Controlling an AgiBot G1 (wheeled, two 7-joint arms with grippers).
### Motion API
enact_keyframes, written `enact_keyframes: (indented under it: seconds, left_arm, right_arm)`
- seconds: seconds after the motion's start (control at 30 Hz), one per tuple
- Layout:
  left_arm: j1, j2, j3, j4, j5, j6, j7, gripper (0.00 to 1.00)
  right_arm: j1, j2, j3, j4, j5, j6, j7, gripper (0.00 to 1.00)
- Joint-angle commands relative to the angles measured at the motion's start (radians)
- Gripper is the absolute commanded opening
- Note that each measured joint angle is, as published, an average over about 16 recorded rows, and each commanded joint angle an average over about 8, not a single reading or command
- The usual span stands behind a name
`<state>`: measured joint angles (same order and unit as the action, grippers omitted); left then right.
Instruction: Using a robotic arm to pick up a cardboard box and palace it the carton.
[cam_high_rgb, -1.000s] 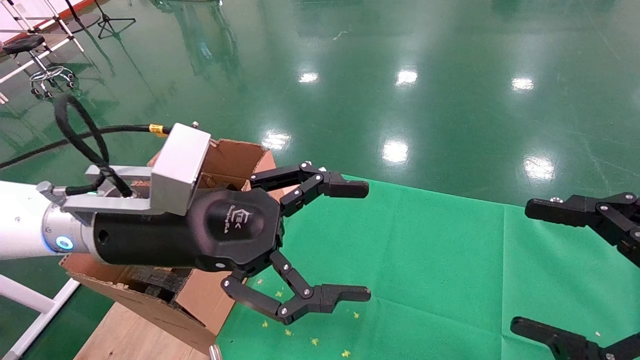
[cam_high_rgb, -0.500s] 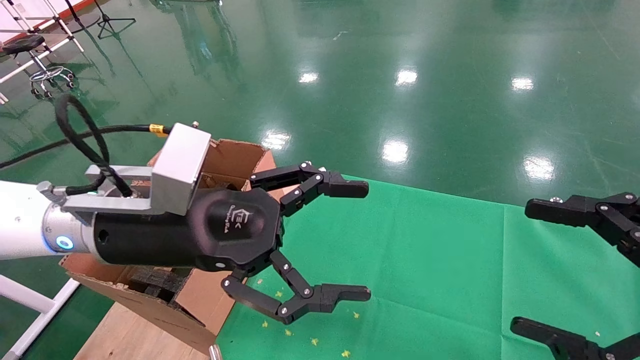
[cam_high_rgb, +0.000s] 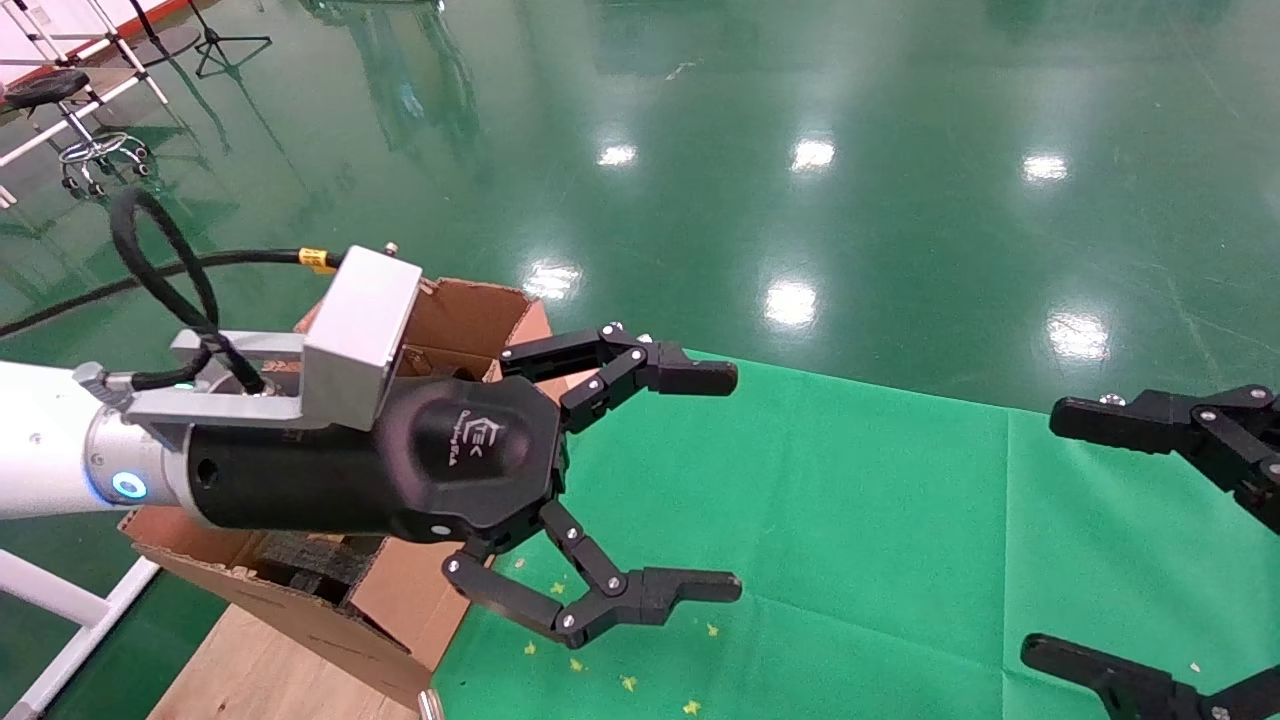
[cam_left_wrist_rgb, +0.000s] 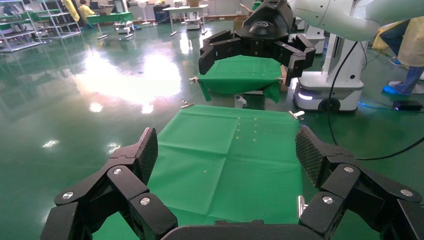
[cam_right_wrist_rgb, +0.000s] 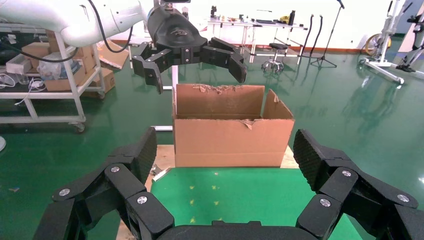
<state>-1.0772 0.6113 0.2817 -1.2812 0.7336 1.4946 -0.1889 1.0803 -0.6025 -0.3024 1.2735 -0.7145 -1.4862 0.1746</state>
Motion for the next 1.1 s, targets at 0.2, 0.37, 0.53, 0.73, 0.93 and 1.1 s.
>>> enact_keyframes:
  seconds: [0.2, 0.37, 0.53, 0.73, 0.93, 1.1]
  left_arm:
    - [0.0, 0.0, 0.0, 0.0, 0.0, 0.0, 0.0, 1.0]
    - [0.0, 0.0, 0.0, 0.0, 0.0, 0.0, 0.0, 1.0]
    - [0.0, 0.0, 0.0, 0.0, 0.0, 0.0, 0.0, 1.0]
    - [0.0, 0.0, 0.0, 0.0, 0.0, 0.0, 0.0, 1.0]
    - [0.0, 0.0, 0.0, 0.0, 0.0, 0.0, 0.0, 1.0]
    - [0.0, 0.0, 0.0, 0.0, 0.0, 0.0, 0.0, 1.0]
  right_arm:
    - [0.0, 0.0, 0.0, 0.0, 0.0, 0.0, 0.0, 1.0]
    - [0.0, 0.0, 0.0, 0.0, 0.0, 0.0, 0.0, 1.0]
    - [0.0, 0.0, 0.0, 0.0, 0.0, 0.0, 0.0, 1.0]
    - [0.0, 0.0, 0.0, 0.0, 0.0, 0.0, 0.0, 1.0]
    - [0.0, 0.0, 0.0, 0.0, 0.0, 0.0, 0.0, 1.0]
    - [0.0, 0.0, 0.0, 0.0, 0.0, 0.0, 0.0, 1.0]
